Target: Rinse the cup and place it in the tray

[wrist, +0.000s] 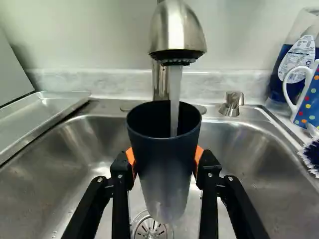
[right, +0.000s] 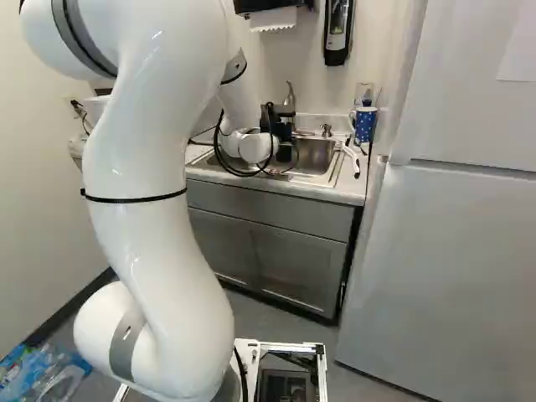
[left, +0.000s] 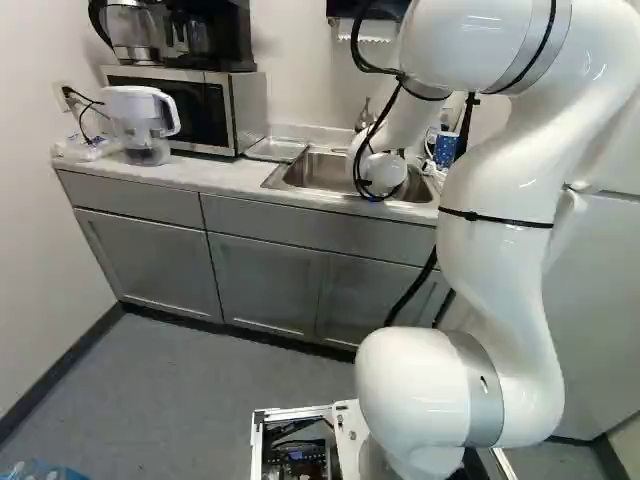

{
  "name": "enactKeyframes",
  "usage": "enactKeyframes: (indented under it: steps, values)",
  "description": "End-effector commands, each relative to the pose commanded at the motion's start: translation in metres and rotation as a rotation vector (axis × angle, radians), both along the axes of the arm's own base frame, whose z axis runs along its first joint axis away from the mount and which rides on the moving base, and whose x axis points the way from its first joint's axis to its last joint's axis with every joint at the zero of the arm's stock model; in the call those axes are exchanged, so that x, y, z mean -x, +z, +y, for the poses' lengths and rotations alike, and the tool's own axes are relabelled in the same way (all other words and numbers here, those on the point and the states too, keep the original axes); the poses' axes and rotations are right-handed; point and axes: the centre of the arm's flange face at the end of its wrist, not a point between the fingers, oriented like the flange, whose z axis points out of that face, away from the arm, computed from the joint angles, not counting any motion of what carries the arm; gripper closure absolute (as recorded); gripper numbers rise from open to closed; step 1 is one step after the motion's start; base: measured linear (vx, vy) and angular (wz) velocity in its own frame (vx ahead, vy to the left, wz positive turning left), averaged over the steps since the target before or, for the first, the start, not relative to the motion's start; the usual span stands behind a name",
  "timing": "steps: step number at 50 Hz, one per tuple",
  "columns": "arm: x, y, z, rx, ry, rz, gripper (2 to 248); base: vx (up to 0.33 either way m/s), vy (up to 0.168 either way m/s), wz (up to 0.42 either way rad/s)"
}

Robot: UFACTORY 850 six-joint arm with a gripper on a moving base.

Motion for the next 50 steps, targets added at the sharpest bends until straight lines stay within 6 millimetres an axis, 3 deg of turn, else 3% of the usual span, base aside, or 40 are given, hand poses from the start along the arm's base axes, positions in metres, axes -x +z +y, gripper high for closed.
enactKeyframes:
  steps: [50]
  values:
    - [0.0, 0.0, 0.0, 0.0, 0.0, 0.0, 125, 0.0, 0.0, 0.0]
